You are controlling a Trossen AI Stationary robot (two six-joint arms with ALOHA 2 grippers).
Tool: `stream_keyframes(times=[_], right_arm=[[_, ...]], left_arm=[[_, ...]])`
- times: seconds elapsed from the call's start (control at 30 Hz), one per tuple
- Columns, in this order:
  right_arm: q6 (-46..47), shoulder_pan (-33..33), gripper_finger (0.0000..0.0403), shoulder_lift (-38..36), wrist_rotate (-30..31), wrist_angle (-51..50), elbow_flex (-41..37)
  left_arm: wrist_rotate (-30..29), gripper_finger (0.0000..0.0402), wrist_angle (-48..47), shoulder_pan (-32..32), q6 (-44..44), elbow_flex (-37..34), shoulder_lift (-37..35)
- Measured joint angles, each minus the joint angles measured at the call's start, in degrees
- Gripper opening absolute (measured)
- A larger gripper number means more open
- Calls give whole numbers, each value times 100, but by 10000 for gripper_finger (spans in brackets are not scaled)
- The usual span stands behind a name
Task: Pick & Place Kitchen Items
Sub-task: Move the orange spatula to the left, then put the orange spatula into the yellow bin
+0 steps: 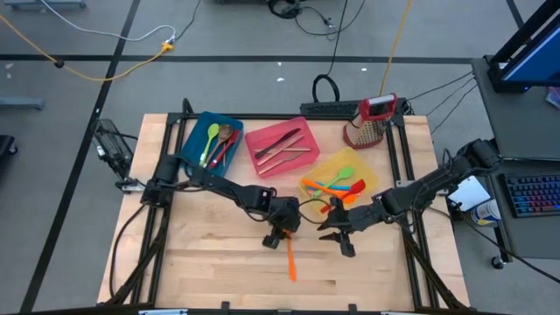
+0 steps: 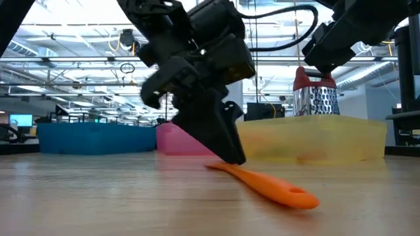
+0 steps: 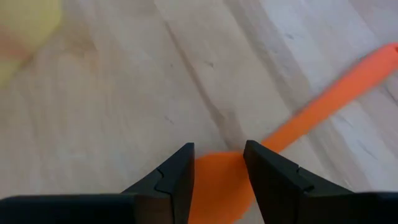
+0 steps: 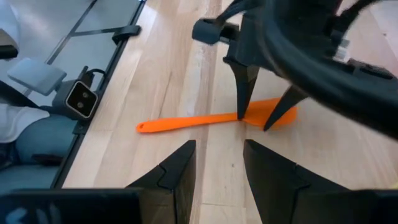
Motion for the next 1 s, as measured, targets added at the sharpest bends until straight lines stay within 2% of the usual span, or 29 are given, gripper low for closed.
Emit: stream_keyframes(times=[0.17,0.33,0.47,0.6,0.7,0.87,1.0], right_arm=[[-1,91,128,0,0,-2,0],[-5,92,128,0,2,1,0],[-22,92,128,0,2,1,0],[-142,92,128,0,2,0,0],[-220,92,128,0,-7,3,0],[-408,90,128,0,-6,42,0],[-578,90,128,0,0,53,0]], left_arm=[[-180,148,-315,-176,263,-45,-317],[-556,126,-296,-459,1504,-39,-706],[-725,106,-248,-731,2201,-40,-683],[-807,99,299,-918,2318,-39,-557],[-806,114,645,-968,2426,-24,-516],[-722,166,1071,-962,2541,-22,-518],[-310,197,1342,-974,2755,-22,-334]])
